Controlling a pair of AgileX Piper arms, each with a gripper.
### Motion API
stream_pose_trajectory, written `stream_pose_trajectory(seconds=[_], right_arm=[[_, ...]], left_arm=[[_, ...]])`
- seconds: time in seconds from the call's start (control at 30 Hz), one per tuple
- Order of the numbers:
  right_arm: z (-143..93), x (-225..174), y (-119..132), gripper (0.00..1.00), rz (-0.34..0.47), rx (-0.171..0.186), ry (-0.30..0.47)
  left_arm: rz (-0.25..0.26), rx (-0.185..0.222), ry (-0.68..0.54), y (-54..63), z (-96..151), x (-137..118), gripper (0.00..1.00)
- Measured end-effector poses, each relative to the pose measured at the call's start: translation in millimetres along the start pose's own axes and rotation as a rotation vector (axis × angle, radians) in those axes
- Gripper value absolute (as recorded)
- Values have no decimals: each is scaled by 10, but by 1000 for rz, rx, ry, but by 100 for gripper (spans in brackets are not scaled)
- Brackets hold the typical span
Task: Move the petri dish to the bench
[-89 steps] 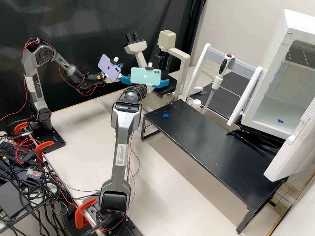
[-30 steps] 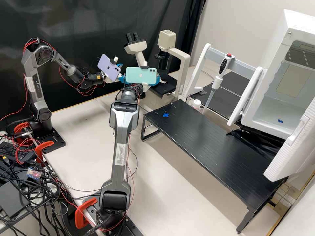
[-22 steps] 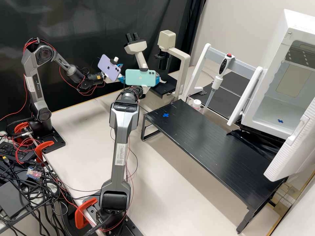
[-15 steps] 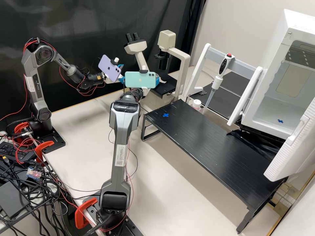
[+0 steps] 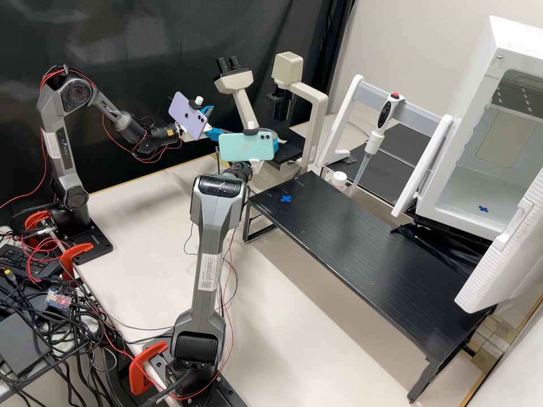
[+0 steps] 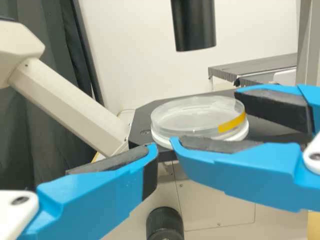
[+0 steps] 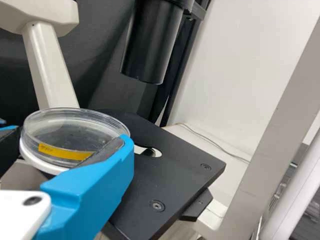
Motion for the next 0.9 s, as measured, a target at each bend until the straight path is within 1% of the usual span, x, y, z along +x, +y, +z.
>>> stream_pose_trajectory(seconds=[0.1,0.27,0.47,0.5,0.57,0.6,0.63,0.73,0.77,0.8,0.83,0.87,0.9], right_arm=[[32,-9,23,0,2,-18,2],[72,-2,36,0,2,-29,6],[130,-3,62,0,2,-53,7],[143,-10,78,100,4,-62,9],[190,-33,98,100,-1,-78,6],[217,-44,107,100,-5,-77,1],[256,-68,135,100,-9,-64,-9],[322,-130,191,100,-6,-52,-17],[344,-160,215,100,-4,-35,-22],[357,-171,222,100,-4,-28,-25],[366,-196,256,100,4,-5,-26],[365,-204,263,100,9,0,-26],[365,-222,278,100,12,23,-25]], left_arm=[[0,0,0,0,0,0,100],[0,0,0,0,0,0,100],[0,0,0,0,0,0,100],[0,0,0,0,0,0,100],[0,0,0,0,0,0,100],[0,0,0,0,0,0,100],[0,0,0,0,0,0,100],[0,0,0,0,0,0,100],[0,0,0,0,0,0,100],[0,0,0,0,0,0,100],[0,0,0,0,0,0,100],[0,0,0,0,0,0,100],[0,0,0,0,0,0,100]])
